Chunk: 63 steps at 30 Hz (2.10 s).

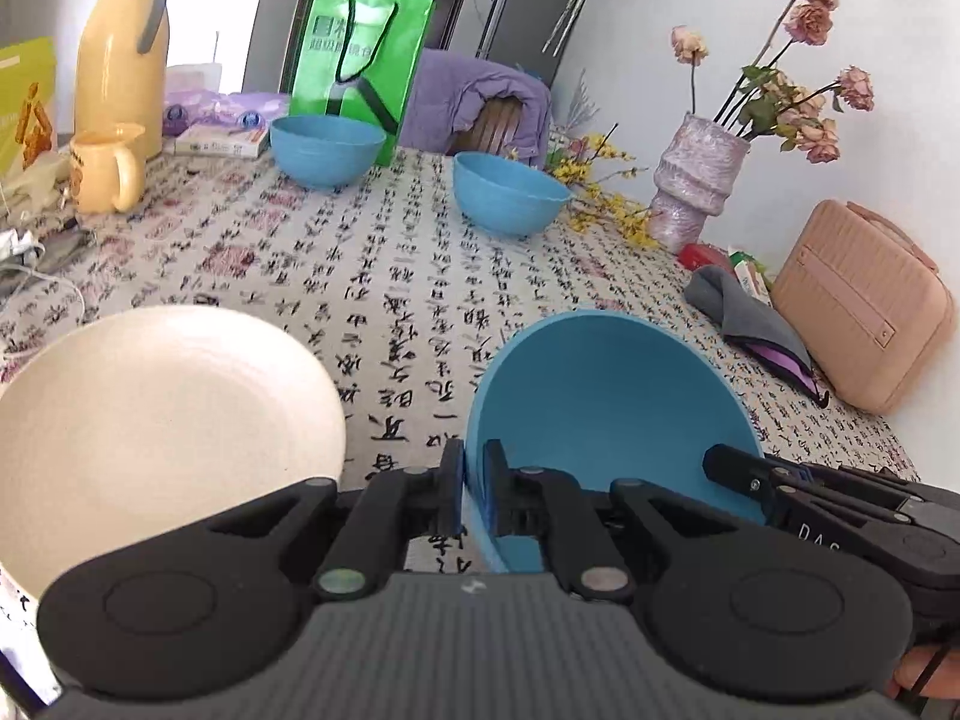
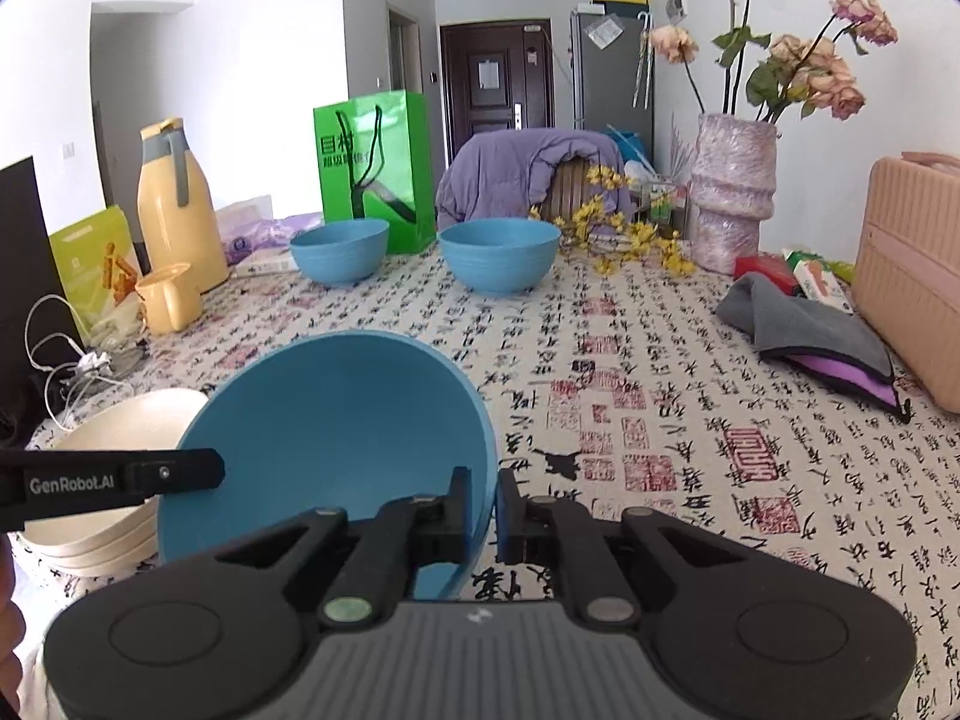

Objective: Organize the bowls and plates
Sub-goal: 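Carry the blue bowl with both tools toward the plate stack, then lower the blue bowl onto the tablecloth and open both tools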

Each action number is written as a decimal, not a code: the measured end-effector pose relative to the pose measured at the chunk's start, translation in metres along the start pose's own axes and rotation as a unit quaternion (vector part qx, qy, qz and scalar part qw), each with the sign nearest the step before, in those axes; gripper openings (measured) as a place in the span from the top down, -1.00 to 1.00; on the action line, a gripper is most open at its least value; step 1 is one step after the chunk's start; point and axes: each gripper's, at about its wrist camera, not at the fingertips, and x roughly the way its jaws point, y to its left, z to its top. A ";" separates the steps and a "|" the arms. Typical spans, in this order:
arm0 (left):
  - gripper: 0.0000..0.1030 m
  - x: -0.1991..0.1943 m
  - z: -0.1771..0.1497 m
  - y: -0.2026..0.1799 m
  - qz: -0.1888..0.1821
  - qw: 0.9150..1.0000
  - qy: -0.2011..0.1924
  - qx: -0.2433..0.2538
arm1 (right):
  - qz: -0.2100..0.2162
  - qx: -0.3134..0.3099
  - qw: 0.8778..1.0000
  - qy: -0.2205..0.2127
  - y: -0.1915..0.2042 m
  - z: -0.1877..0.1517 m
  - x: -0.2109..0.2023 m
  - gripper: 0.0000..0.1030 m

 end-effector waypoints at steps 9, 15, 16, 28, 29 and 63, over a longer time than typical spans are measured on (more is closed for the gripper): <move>0.82 0.023 0.009 0.016 -0.020 0.999 0.019 -0.020 | 0.010 0.019 0.999 0.029 -0.005 0.003 0.024 0.78; 0.79 0.032 0.019 0.015 -0.016 1.000 0.015 -0.005 | 0.007 0.023 0.999 0.033 -0.011 0.009 0.039 0.76; 0.73 0.032 0.019 0.015 -0.013 1.000 0.012 -0.002 | 0.007 0.024 0.999 0.032 -0.011 0.010 0.040 0.76; -0.58 -0.036 -0.010 0.007 0.035 0.986 -0.133 0.097 | 0.005 -0.009 0.999 -0.051 -0.018 0.002 -0.007 -0.34; -0.62 -0.043 -0.015 0.006 0.040 0.984 -0.140 0.103 | 0.004 -0.013 0.998 -0.063 -0.018 -0.003 -0.015 -0.40; -1.00 -0.126 -0.080 0.010 0.074 0.973 -0.200 0.090 | -0.006 -0.006 0.986 -0.169 -0.022 -0.092 -0.125 -0.80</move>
